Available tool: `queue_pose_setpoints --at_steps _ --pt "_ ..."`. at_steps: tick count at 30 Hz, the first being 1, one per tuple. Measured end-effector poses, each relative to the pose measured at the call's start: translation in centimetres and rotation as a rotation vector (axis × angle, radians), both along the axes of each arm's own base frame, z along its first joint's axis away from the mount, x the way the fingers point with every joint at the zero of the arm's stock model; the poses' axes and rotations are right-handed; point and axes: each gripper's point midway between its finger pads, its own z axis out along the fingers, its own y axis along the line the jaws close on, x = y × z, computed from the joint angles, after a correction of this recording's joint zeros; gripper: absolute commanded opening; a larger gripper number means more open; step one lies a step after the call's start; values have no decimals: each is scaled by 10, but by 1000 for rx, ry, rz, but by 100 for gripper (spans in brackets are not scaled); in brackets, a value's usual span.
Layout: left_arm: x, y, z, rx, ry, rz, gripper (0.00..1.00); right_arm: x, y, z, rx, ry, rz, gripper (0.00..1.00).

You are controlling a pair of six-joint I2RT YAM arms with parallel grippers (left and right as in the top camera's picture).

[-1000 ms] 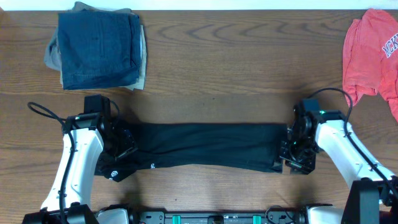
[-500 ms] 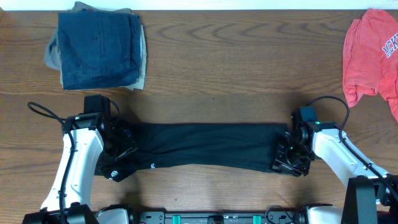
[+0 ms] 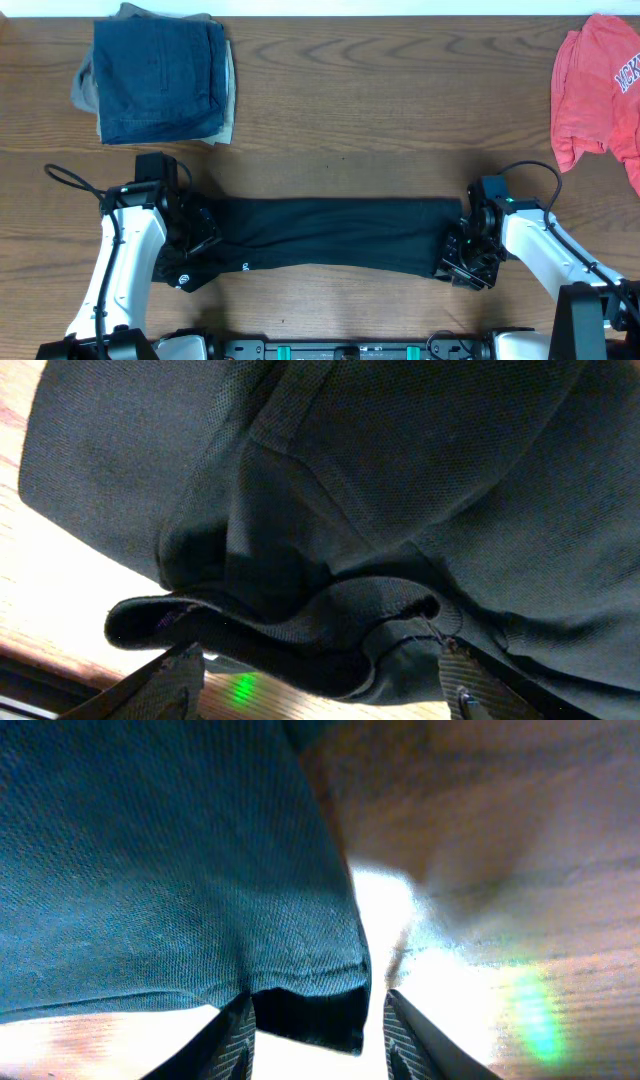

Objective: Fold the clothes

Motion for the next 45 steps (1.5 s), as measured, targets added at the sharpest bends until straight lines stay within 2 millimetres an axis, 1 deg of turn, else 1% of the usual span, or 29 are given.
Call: queue_pose_setpoints --at_steps 6,16,23,26,28,32,35,45 --pt "0 0 0 0 0 0 77 -10 -1 2 -3 44 -2 44" --pt "0 0 0 0 0 0 77 -9 -1 2 -3 40 -4 43" --pt "0 0 0 0 0 0 77 0 0 0 -7 10 -32 40" --pt "0 0 0 0 0 0 77 2 0 0 -10 5 -48 36" --pt "0 0 0 0 0 0 77 2 0 0 -12 6 -57 32" --pt "0 0 0 0 0 0 77 2 0 -1 -16 10 -68 17" --pt "0 0 0 0 0 0 77 2 0 0 -17 11 -73 2" --pt "0 0 0 0 0 0 77 2 -1 0 -23 14 -83 1"
